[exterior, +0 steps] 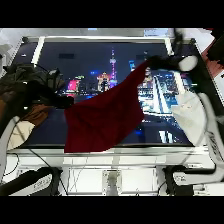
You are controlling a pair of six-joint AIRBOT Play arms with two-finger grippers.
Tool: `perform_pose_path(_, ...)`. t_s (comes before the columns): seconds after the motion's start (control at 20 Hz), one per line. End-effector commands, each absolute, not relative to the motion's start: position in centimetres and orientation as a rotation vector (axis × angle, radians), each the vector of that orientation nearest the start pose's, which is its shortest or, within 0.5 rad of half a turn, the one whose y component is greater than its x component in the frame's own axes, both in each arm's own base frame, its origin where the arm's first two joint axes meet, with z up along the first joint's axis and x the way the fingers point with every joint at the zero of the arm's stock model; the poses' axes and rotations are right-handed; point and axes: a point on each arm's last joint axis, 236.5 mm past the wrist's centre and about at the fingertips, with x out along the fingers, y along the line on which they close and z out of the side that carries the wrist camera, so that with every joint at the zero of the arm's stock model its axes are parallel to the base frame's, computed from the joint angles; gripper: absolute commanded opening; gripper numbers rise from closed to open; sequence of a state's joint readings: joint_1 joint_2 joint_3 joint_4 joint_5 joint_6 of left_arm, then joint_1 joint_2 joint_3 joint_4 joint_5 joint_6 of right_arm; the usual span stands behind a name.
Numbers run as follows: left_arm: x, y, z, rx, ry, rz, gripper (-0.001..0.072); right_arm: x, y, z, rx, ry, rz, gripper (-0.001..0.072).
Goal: Fold the shirts.
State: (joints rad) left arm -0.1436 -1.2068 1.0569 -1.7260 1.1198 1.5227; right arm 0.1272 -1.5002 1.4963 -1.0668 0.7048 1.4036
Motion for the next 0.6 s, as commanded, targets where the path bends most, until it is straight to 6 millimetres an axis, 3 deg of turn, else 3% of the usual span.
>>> perform_pose_path(0.0,39.7,-7.1,-3.8,-0.145,1.178,-0.047,0.0013,56.9,20.8,3.2,0.491,0.761,0.432,0.0024)
perform_pose_path(0.05,40.8,-7.2,-3.4,-0.169,1.128,-0.042,0.0116,57.0,21.8,2.1,0.469,0.760,0.436,0.0035)
perform_pose_path(0.1,41.7,-7.2,-2.7,-0.169,1.086,-0.046,0.0378,57.4,22.3,2.0,0.456,0.734,0.430,0.0145)
perform_pose_path(0.15,42.6,-7.2,-1.8,-0.166,1.050,-0.048,0.0623,58.0,22.5,2.7,0.451,0.694,0.417,0.0369)
perform_pose_path(0.2,43.6,-7.4,-0.4,-0.167,1.014,-0.054,0.0690,58.5,22.1,3.9,0.448,0.655,0.407,0.0484)
perform_pose_path(0.3,45.6,-8.5,3.5,-0.185,0.936,-0.100,0.0688,58.9,20.4,6.8,0.408,0.613,0.409,0.0482)
perform_pose_path(0.4,46.8,-12.1,7.9,-0.128,0.842,-0.281,0.0687,58.2,16.9,9.8,0.332,0.599,0.394,0.0481)
perform_pose_path(0.5,45.3,-17.5,10.2,0.075,0.792,-0.520,0.0686,56.3,12.4,12.6,0.243,0.618,0.362,0.0476)
perform_pose_path(0.55,43.5,-19.9,9.7,0.145,0.825,-0.589,0.0685,55.2,9.9,13.7,0.217,0.639,0.325,0.0476)
